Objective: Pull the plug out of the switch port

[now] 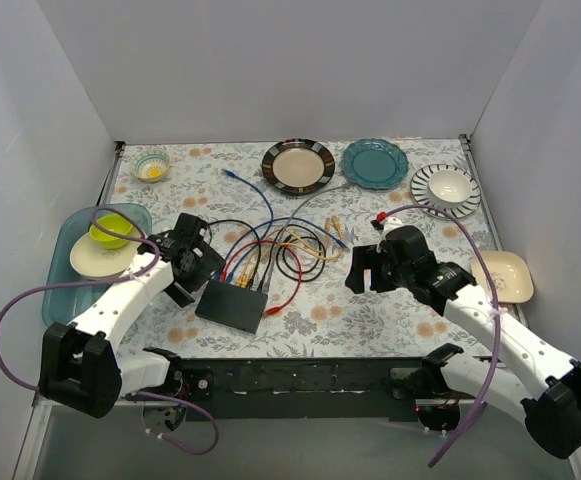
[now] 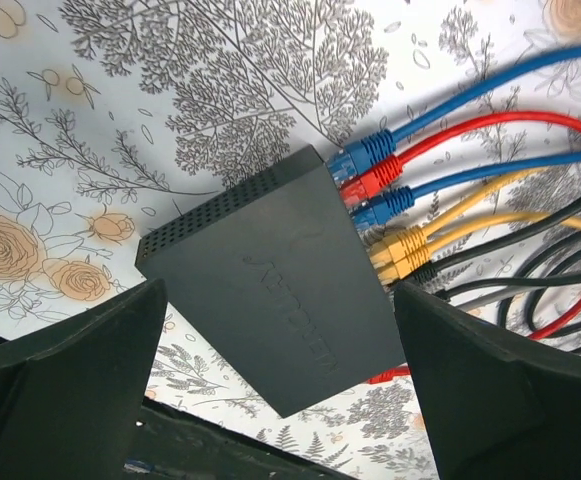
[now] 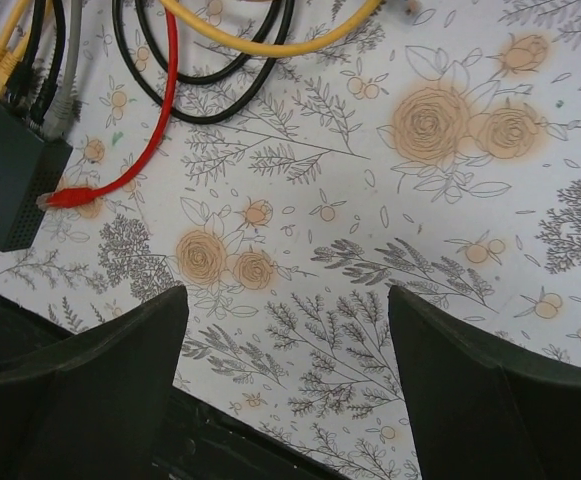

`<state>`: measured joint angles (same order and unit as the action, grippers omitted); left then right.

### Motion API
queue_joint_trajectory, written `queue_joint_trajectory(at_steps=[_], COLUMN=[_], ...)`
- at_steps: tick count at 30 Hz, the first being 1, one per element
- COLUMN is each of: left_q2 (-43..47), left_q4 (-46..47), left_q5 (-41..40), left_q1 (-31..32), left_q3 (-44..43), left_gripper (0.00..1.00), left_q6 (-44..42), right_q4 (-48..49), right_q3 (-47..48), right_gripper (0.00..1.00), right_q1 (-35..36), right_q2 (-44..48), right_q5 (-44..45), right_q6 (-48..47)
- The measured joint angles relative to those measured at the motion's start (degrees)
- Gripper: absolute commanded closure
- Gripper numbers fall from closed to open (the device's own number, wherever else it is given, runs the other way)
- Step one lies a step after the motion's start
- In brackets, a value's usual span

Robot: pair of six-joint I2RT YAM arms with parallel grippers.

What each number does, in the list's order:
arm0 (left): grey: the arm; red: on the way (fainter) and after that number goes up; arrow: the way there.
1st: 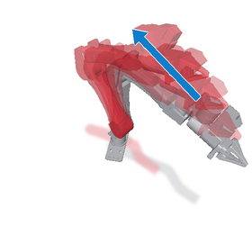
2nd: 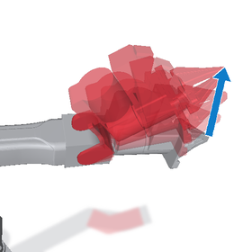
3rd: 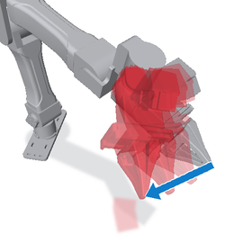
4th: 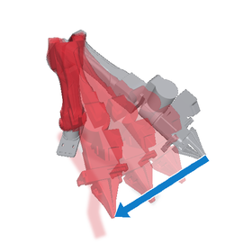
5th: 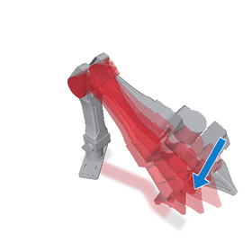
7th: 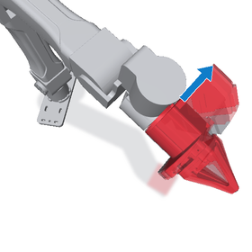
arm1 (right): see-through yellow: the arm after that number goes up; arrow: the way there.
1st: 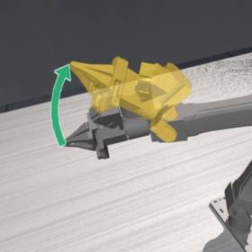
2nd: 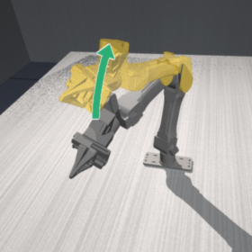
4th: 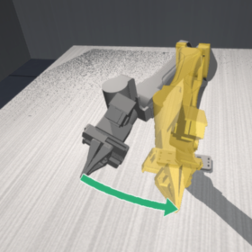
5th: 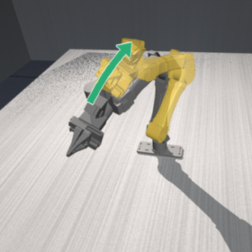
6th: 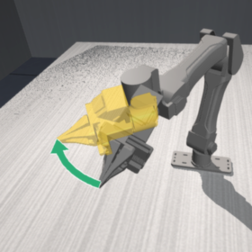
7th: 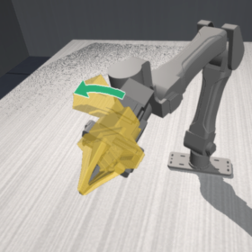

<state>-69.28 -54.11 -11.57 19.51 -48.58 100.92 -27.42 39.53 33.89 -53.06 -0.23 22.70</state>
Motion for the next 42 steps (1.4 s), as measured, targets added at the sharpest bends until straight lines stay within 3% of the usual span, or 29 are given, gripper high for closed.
queue_joint_trajectory(at_steps=[7, 18, 29, 34, 42], left_q2=[-2.32, -5.70, -11.10, -15.10, -16.35], left_q4=[1.36, 9.38, 15.65, 17.16, 13.38], left_q5=[0.98, 7.98, 16.63, 18.86, 13.42], left_q1=[-4.52, -5.09, -5.07, -4.50, -3.58], left_q3=[0.35, 7.28, 5.55, 2.78, -1.90], left_gripper=[0.05, 0.32, 0.40, 0.39, 0.09], left_q6=[0.55, -1.18, -5.84, -8.11, -10.32], right_q4=[4.61, 8.35, 10.54, 10.62, 10.60], right_q3=[1.22, 10.08, 22.91, 25.64, 27.19], right_gripper=[0.18, 0.26, 0.40, 0.47, 0.52], right_q1=[2.01, 7.85, 11.61, 11.82, 12.04], right_q2=[-8.11, -18.84, -35.43, -40.96, -47.23], right_q5=[-5.27, -7.80, -9.75, -9.79, -10.27], right_q6=[0.85, 1.14, 0.98, 0.55, -0.35])
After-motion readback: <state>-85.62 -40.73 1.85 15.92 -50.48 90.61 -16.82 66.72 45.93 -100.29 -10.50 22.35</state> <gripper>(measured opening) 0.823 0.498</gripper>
